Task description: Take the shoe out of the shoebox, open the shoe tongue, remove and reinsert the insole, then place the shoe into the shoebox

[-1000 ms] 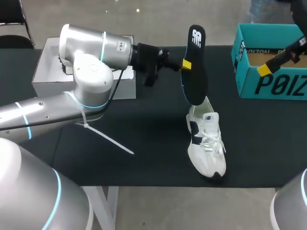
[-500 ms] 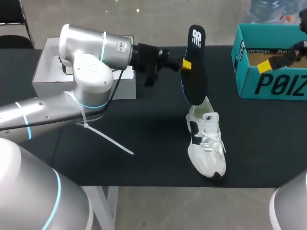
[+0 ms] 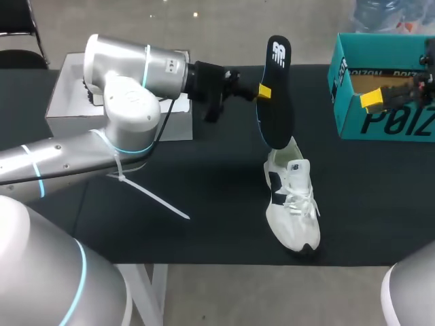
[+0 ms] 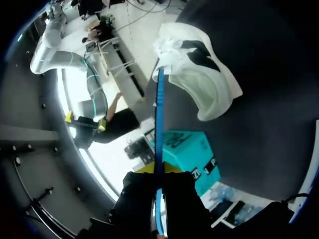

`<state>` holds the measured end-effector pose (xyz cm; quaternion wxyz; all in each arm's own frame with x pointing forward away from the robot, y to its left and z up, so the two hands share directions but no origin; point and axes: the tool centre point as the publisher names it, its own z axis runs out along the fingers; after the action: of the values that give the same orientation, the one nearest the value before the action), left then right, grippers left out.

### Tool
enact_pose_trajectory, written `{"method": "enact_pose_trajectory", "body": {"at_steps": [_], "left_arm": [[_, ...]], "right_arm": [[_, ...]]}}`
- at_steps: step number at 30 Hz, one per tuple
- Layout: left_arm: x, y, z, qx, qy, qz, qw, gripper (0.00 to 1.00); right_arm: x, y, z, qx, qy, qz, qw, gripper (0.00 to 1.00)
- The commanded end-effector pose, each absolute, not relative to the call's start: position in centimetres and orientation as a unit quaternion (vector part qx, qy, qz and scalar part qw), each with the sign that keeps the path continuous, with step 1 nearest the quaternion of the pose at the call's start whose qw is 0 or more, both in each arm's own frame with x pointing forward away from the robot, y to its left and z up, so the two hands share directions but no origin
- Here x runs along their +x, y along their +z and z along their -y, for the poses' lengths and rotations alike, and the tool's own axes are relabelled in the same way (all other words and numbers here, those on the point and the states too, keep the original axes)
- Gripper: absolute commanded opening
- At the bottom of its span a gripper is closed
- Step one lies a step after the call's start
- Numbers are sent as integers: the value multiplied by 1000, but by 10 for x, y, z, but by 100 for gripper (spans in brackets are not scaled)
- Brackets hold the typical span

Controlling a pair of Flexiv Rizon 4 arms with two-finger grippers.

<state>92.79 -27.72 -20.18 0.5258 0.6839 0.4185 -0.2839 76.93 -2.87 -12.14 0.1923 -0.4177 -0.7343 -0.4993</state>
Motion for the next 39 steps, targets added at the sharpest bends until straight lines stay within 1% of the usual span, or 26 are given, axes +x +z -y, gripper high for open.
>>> {"method": "enact_pose_trajectory", "body": {"at_steps": [1,25,39], "left_arm": [[928,-202,277,684,-283,-418,526,0],[928,-202,277,684,-283,-418,526,0],[928,-202,277,684,-283,-418,526,0]], "right_arm": [[780,-128,16,-401,-513,727,215,100],[811,-163,-49,-357,-531,729,243,100],[827,-173,-60,-350,-533,729,248,100]]}}
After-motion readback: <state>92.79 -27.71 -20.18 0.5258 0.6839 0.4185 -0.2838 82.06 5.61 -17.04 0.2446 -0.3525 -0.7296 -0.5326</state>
